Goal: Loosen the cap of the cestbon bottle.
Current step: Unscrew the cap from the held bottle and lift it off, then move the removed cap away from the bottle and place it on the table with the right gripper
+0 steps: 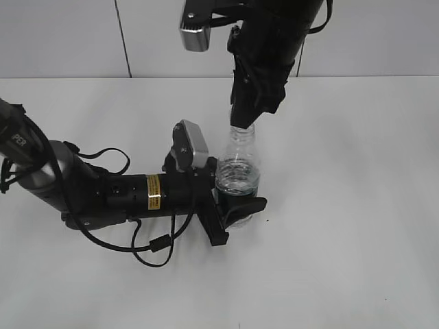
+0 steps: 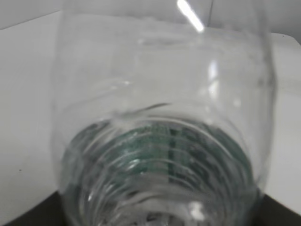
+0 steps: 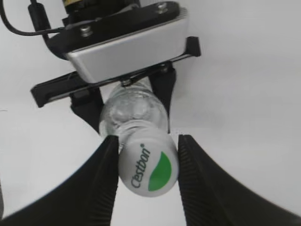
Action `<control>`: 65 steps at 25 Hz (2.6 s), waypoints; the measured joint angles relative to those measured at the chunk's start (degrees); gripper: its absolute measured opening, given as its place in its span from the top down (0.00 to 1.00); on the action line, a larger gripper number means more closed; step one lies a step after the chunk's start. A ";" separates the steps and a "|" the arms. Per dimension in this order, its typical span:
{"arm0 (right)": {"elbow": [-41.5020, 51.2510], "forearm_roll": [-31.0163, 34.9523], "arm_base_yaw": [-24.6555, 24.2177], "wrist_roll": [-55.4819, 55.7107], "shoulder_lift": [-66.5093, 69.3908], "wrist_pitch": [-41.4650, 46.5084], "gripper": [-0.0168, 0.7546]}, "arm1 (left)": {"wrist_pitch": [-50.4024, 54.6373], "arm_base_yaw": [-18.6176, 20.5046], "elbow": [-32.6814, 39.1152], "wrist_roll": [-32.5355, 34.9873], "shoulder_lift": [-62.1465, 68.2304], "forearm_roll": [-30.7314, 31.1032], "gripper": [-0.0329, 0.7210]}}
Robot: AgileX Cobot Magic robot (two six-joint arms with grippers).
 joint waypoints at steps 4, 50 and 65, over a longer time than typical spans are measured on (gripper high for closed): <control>-0.50 -0.59 0.00 0.79 0.00 -0.68 0.60 | 0.00 0.00 0.00 0.41 0.00 0.19 0.42; 26.00 -7.33 -33.57 57.33 2.24 -27.93 0.60 | 0.04 -0.06 0.05 0.48 -0.01 -1.10 0.42; 26.01 -7.06 -33.57 57.42 6.95 -32.86 0.60 | 0.04 -0.06 0.05 0.48 -0.01 -1.20 0.42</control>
